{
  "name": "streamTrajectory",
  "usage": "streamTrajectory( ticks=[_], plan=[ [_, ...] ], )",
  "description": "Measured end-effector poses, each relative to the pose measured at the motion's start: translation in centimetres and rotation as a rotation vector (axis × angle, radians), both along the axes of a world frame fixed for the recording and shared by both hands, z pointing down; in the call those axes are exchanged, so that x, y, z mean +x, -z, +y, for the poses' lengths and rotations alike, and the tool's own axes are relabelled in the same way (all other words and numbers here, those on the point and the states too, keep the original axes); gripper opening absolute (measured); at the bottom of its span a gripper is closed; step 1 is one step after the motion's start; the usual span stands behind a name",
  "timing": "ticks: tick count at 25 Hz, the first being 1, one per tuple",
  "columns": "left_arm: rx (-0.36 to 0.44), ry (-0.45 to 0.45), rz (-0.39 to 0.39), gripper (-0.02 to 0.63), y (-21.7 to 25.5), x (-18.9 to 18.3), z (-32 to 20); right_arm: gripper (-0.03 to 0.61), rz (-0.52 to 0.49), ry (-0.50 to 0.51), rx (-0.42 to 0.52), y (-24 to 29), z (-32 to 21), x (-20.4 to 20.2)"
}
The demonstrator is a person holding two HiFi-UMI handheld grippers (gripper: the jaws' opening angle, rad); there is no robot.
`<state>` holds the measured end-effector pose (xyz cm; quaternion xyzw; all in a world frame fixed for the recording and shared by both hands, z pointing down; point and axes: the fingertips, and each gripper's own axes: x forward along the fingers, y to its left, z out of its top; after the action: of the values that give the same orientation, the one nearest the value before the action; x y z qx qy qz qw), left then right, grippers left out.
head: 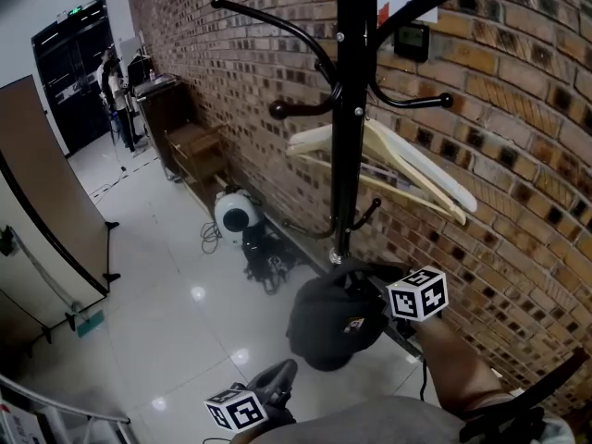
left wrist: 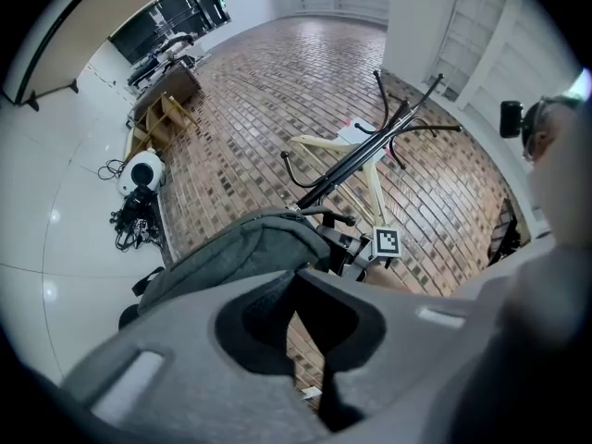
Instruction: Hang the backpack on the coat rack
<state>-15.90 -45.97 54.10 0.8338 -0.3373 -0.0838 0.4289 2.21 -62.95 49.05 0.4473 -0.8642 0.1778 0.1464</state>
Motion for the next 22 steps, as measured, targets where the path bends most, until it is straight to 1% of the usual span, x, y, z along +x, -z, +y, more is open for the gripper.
streamTrajectory(
  ticks=[6,9,11,13,16,17,21,22],
  plan=[
    [-0.014,-0.013,0.008,0.003,-0.2,0.6,0.5,0.045,-0.047,0.010,-0.018,-0.1,0.0,-0.4],
    [-0.014,-0.010,0.009,0.003,-0.2,0.6,0.9,0.057,-0.037,-0.002,-0.018,-0.2,0.1,-0.3],
    [0.002,-0.012,0.019,0.003,0.2,0.7,1.2,0.068,-0.014,-0.007,-0.016,-0.2,0.2,-0.4],
    [0.039,-0.023,0.028,0.003,1.0,0.9,1.6,0.089,-0.017,-0.005,-0.004,0.1,0.3,-0.5],
    [0.089,-0.057,0.032,0.003,2.1,1.8,2.6,0.182,-0.099,-0.003,0.008,0.9,0.8,0.0],
    [0.097,-0.071,0.036,0.003,2.4,2.3,3.1,0.195,-0.124,-0.005,0.004,1.1,1.4,0.5],
    [0.124,-0.098,0.028,0.003,3.2,3.3,5.0,0.191,-0.186,0.015,-0.017,1.9,6.5,1.8],
    [0.133,-0.097,0.027,0.003,3.6,3.5,5.5,0.176,-0.206,0.027,-0.018,2.2,8.3,1.9]
  ],
)
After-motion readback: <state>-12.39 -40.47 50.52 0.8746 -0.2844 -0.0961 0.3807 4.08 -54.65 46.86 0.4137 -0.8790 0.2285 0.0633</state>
